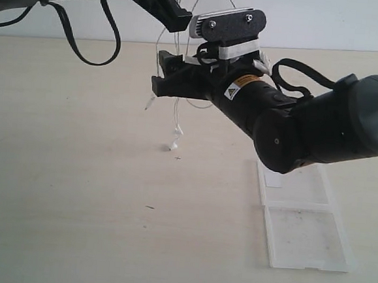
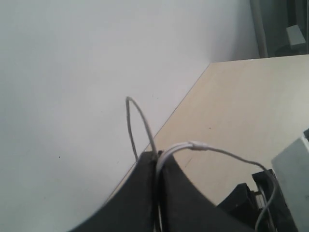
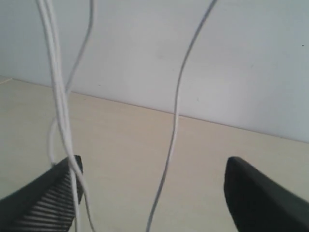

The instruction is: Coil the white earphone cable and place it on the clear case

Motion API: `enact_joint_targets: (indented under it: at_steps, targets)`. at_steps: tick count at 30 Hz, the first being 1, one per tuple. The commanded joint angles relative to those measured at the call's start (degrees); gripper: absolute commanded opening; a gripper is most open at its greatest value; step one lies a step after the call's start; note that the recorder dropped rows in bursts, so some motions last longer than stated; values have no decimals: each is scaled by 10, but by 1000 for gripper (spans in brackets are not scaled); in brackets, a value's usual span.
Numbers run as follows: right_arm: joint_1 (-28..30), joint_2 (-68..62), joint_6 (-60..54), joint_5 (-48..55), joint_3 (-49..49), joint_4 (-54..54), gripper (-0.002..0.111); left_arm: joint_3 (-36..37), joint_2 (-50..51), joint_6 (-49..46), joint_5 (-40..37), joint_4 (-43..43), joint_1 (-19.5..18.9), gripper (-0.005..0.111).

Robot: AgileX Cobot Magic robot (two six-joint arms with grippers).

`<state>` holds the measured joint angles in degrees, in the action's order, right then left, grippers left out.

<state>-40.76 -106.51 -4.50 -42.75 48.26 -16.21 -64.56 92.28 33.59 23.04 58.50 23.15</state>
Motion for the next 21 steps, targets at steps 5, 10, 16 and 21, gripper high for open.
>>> enact_joint_targets:
  at_steps: [5,10,16,21]
  targets:
    - [-3,70,-20,105,2,-8,99,-3,-7,7,7,-8,3,0]
    - [-3,98,-49,162,2,-26,105,-3,-7,11,7,-8,3,0]
    - [-3,117,-55,243,1,-23,105,-3,-7,11,7,-8,3,0]
    - [-3,143,-58,210,-36,-31,105,-3,-7,12,7,-8,3,0]
